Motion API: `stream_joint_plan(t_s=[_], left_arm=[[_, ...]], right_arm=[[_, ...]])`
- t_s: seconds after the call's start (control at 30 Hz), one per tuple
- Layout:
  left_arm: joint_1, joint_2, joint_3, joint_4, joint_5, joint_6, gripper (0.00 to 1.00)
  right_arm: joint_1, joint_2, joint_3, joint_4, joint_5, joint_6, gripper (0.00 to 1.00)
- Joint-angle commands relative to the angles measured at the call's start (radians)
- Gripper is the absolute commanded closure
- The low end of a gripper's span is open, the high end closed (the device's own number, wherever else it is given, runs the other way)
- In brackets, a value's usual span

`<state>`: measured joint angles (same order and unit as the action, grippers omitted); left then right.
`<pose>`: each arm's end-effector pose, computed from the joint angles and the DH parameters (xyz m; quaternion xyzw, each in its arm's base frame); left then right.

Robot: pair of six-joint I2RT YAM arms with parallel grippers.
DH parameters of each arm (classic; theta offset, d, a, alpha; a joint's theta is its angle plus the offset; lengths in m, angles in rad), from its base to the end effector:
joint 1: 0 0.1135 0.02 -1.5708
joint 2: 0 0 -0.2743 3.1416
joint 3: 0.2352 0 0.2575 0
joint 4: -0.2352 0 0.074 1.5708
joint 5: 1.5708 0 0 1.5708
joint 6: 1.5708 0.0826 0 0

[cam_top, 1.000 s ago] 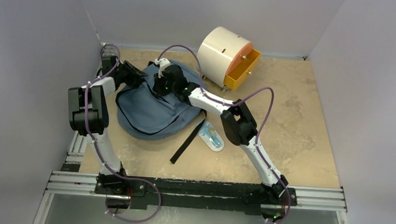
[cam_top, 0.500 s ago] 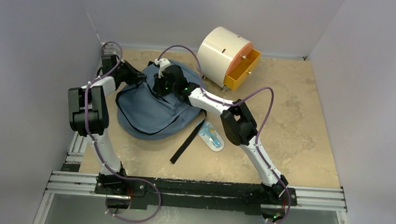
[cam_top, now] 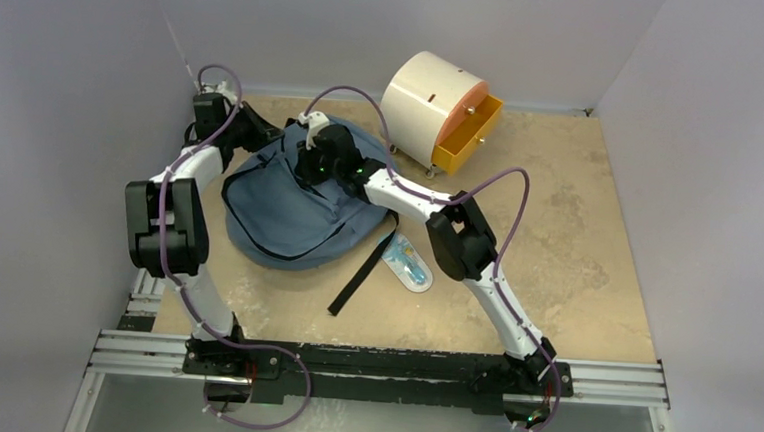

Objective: Pack the student bag
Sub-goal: Zip the student bag at the center of the board.

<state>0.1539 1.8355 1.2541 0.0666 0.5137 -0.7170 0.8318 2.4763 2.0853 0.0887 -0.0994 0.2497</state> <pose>0.4618 0.0306 0.2190 -0.2364 0.8115 -0.3462 0.4071 0.4245 0.4780 0.1964 -0.2591 0.7622 0.3390 0.4868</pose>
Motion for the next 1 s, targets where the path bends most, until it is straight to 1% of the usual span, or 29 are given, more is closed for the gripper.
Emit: stream_joint_plan(t_s=[0.0,0.17,0.33,0.57,0.73,0.97], left_arm=[[-0.016,-0.080,-0.011,0.095,0.002,0.039,1.00],[-0.041,-0.109,-0.023,0.075,-0.016,0.050,1.00],[-0.045,-0.127,-0.030,0.072,-0.020,0.047,1.00],[-0.045,-0.135,-0.021,0.058,-0.023,0.051,1.00],[-0.044,-0.149,-0.019,0.053,-0.030,0.056,1.00],[-0.042,-0.152,-0.016,0.049,-0.022,0.056,1.00]], right_arm=[[0.003,-0.108,-0.014,0.018,-0.010,-0.003,0.75],[0.003,-0.180,-0.099,0.128,-0.004,0.029,0.62],[-0.007,-0.193,-0.105,0.196,0.001,0.093,0.54],[-0.030,-0.125,-0.047,0.266,-0.027,0.205,0.50],[-0.041,-0.070,-0.001,0.302,-0.052,0.275,0.49],[-0.044,-0.024,0.029,0.326,-0.068,0.310,0.49]])
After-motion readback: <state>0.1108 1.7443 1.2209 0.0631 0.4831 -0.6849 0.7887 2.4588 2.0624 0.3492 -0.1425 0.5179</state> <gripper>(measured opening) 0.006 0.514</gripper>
